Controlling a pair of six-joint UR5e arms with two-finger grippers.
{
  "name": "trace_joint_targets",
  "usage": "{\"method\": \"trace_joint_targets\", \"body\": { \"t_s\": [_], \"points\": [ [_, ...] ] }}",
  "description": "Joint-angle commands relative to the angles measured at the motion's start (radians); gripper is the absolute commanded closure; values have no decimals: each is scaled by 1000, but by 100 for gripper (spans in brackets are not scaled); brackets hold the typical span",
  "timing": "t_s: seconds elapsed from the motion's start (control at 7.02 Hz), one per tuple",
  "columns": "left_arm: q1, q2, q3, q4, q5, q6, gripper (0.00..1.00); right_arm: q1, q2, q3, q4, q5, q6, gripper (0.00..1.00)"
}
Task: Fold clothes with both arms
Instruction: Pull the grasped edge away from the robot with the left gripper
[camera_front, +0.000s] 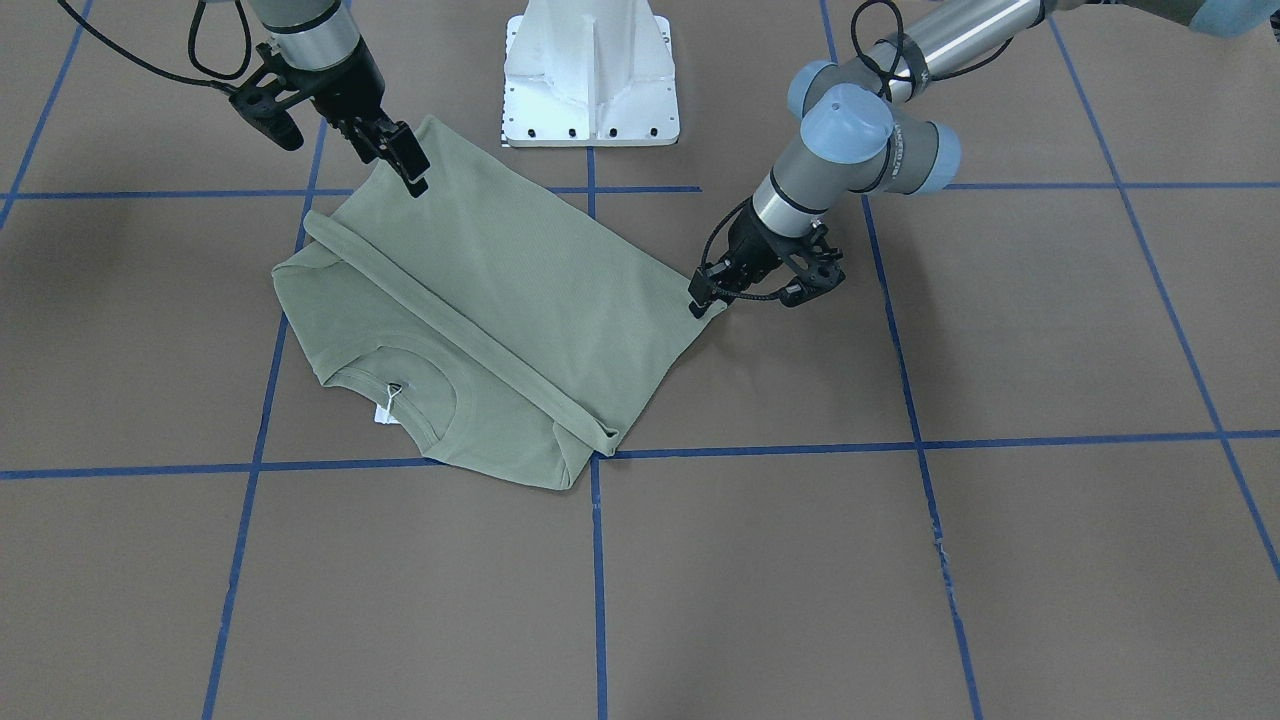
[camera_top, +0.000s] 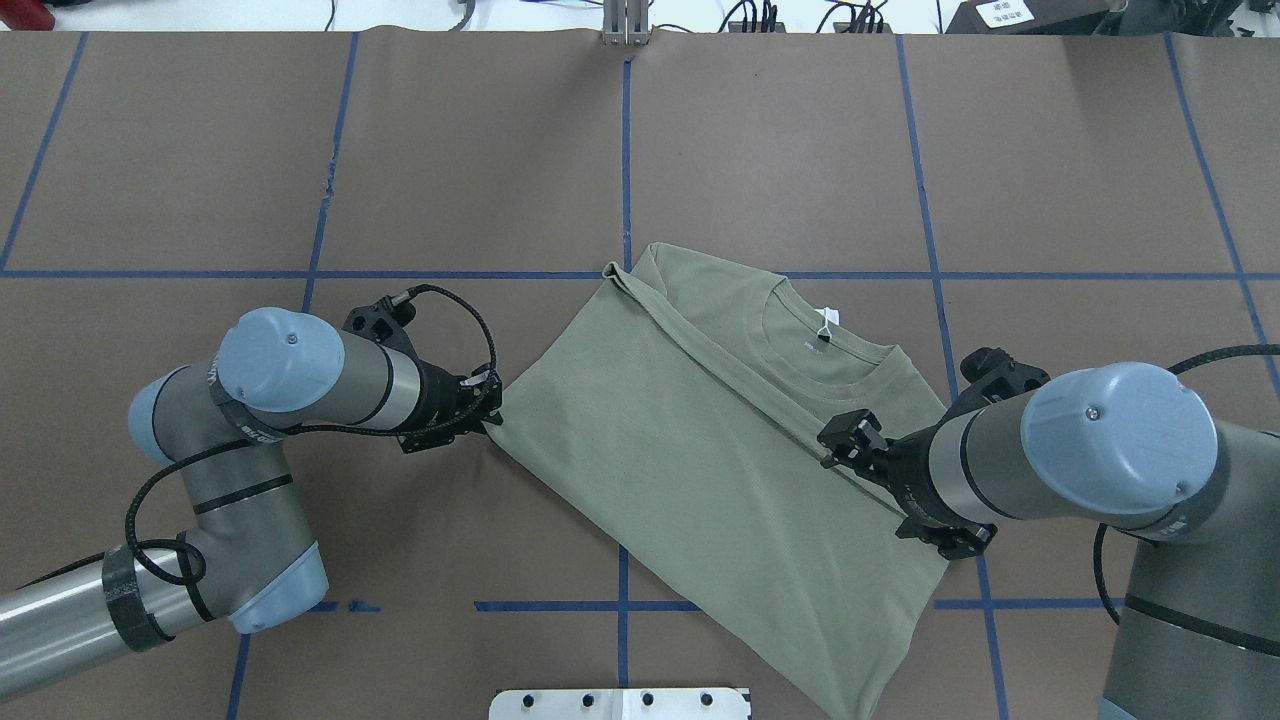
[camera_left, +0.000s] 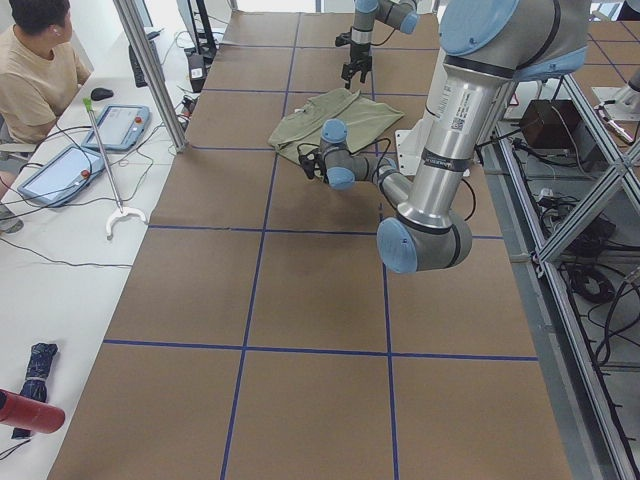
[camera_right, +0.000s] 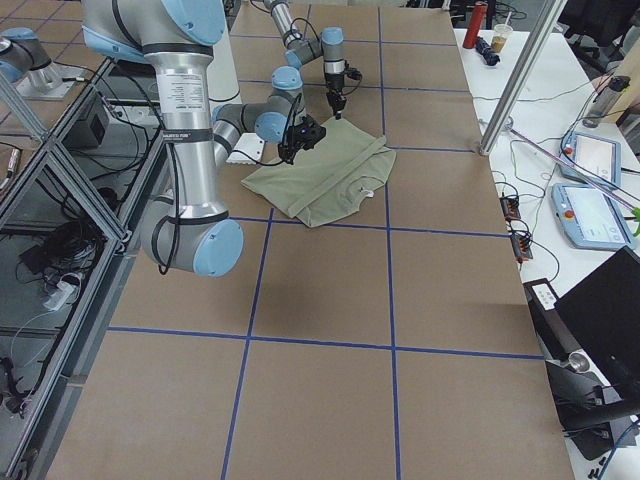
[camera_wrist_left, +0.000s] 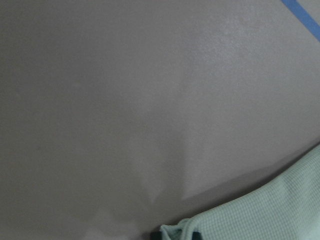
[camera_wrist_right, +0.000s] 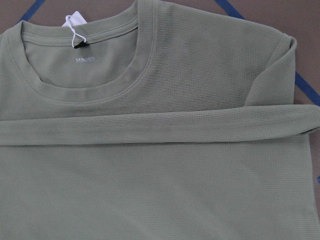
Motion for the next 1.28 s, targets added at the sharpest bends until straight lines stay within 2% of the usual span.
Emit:
{"method": "trace_joint_targets", "body": {
  "t_s": [0.0,0.14,0.28,0.43,0.57,0.71,1.0,1.14],
  "points": [
    [-21,2,-2,23,-2,97,100,1,1,0,2,0,1,0],
    [-67,-8,1,66,-5,214,100,0,1,0,2,-1,3,0],
    [-165,-64,51,67,-8,321,100,1,1,1,2,-3,3,0],
    [-232,-225,228,63,-8,330,100,-2,0,-3,0,-4,1,0],
    [-303,-403,465,29,-8,351,100,1,0,-24,-5,-4,0,0],
    [-358,-546,701,-117,-6,357,100,12,1,-32,-8,-7,0,0],
    [-376,-604,882,-259,43,360,100,12,14,-34,-2,-24,0,0],
    [-376,-615,915,-288,44,361,100,14,33,-34,-3,-41,0,0]
  ]
}}
